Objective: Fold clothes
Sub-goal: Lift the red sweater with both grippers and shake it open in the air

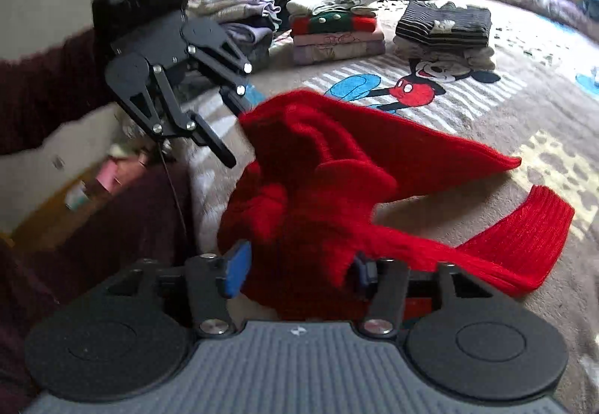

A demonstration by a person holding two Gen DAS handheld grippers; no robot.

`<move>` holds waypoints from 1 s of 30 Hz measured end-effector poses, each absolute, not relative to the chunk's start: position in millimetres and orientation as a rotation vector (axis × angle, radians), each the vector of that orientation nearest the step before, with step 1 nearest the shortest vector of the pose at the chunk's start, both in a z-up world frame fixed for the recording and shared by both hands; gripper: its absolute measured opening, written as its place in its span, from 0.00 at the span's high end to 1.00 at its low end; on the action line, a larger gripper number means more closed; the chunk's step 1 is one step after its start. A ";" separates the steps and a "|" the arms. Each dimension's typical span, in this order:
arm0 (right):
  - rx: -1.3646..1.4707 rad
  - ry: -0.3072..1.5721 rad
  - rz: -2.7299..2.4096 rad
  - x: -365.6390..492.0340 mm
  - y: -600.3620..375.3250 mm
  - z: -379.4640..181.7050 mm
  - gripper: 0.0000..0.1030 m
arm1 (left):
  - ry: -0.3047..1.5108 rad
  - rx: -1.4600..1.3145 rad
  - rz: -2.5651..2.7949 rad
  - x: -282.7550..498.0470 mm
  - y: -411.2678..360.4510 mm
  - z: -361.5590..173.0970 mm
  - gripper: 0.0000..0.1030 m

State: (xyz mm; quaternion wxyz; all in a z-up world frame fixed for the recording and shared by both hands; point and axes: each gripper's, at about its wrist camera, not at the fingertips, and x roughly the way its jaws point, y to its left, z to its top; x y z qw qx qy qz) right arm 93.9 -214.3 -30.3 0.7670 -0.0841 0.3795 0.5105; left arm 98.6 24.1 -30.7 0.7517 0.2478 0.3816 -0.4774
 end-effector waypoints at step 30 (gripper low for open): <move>-0.378 0.517 0.838 56.2 -222.8 -0.4 0.86 | 0.709 0.971 -0.990 144.4 -63.9 -7.6 0.87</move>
